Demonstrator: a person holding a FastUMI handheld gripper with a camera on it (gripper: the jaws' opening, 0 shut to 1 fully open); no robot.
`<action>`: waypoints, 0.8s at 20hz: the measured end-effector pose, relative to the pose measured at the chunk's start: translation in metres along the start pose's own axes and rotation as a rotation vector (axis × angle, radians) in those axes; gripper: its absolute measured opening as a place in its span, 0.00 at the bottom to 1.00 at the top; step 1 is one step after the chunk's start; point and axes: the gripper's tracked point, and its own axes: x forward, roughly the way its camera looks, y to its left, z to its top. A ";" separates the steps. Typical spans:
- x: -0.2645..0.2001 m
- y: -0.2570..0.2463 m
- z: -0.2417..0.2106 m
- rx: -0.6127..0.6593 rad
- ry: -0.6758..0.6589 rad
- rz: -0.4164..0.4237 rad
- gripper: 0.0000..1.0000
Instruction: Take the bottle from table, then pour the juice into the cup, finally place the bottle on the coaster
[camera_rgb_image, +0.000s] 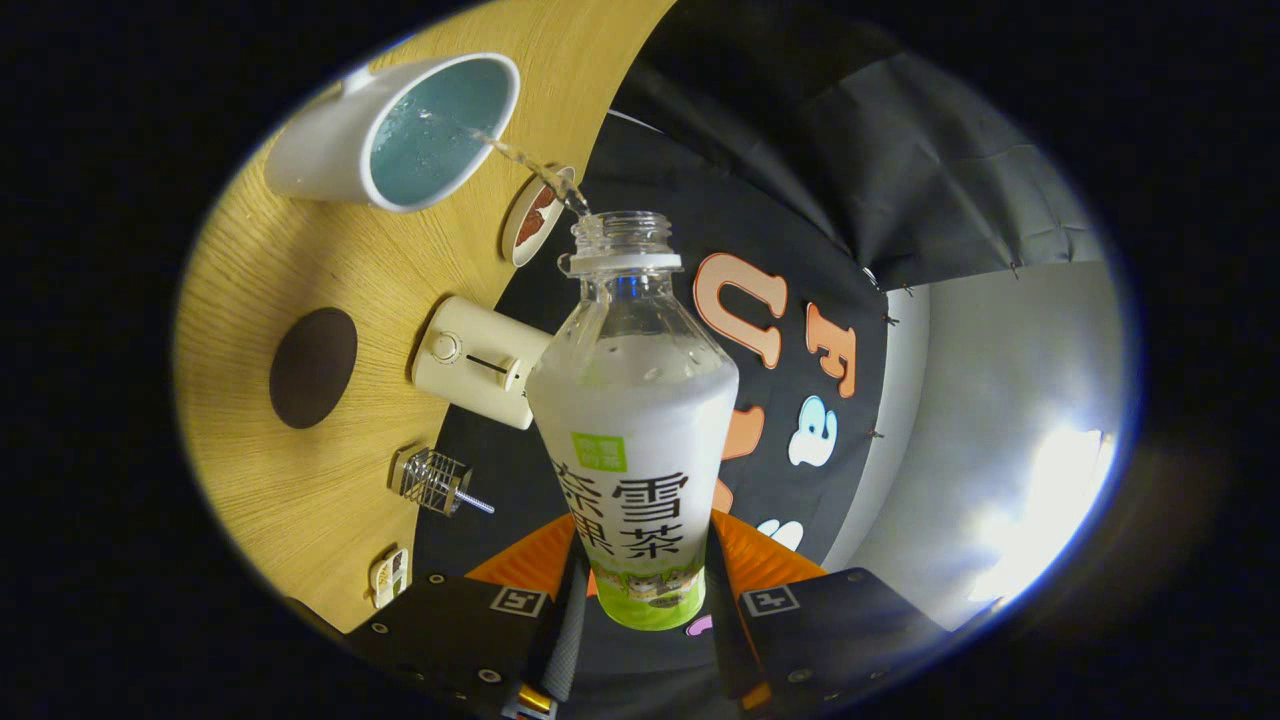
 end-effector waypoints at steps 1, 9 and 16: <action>0.001 0.000 0.002 -0.012 -0.011 0.001 0.56; -0.003 -0.005 0.013 -0.072 -0.061 0.000 0.56; -0.010 -0.009 0.025 -0.103 -0.107 0.007 0.56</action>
